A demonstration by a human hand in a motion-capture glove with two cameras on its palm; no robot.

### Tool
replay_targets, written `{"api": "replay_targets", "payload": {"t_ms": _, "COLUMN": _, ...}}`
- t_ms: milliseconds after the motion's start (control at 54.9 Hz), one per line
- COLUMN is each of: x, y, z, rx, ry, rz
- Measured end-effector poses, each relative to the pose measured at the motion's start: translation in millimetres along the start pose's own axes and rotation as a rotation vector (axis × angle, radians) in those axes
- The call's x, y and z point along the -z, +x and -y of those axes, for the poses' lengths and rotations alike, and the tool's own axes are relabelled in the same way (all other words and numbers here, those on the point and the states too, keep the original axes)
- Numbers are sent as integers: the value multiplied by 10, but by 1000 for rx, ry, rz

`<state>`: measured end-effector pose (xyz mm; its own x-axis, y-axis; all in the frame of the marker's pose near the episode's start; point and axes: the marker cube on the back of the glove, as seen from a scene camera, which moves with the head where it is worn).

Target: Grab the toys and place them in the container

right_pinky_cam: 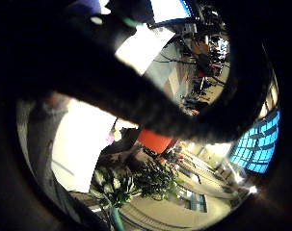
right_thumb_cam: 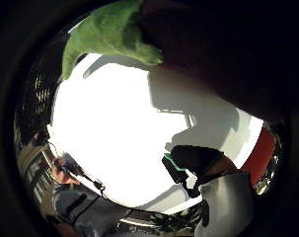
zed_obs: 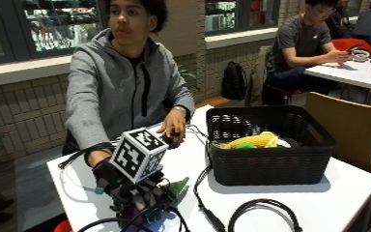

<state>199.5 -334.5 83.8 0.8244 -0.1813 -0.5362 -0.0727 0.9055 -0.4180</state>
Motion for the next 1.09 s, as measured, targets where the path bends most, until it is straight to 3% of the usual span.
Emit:
{"api": "replay_targets", "payload": {"t_ms": 127, "x": -122, "y": 36, "z": 164, "rx": -5, "ry": 10, "rz": 124}}
{"api": "replay_targets", "payload": {"t_ms": 200, "x": -166, "y": -61, "z": 169, "rx": -5, "ry": 96, "rz": 216}}
{"api": "replay_targets", "payload": {"t_ms": 328, "x": 39, "y": -99, "z": 127, "rx": 9, "ry": 265, "rz": 147}}
{"api": "replay_targets", "payload": {"t_ms": 492, "x": 846, "y": -137, "z": 66, "rx": 78, "ry": 479, "rz": 211}}
{"api": "replay_targets", "payload": {"t_ms": 674, "x": 1795, "y": -739, "z": -49, "rx": 268, "ry": 699, "rz": 183}}
{"api": "replay_targets", "payload": {"t_ms": 765, "x": 2336, "y": -1144, "z": 105, "rx": 379, "ry": 689, "rz": 273}}
{"api": "replay_targets", "payload": {"t_ms": 856, "x": 2700, "y": -1578, "z": 385, "rx": 329, "ry": 642, "rz": 326}}
{"api": "replay_targets", "payload": {"t_ms": 1038, "x": 2887, "y": -2248, "z": 790, "rx": 212, "ry": 584, "rz": 196}}
{"api": "replay_targets", "payload": {"t_ms": 1092, "x": 2850, "y": -2312, "z": 821, "rx": 278, "ry": 550, "rz": 74}}
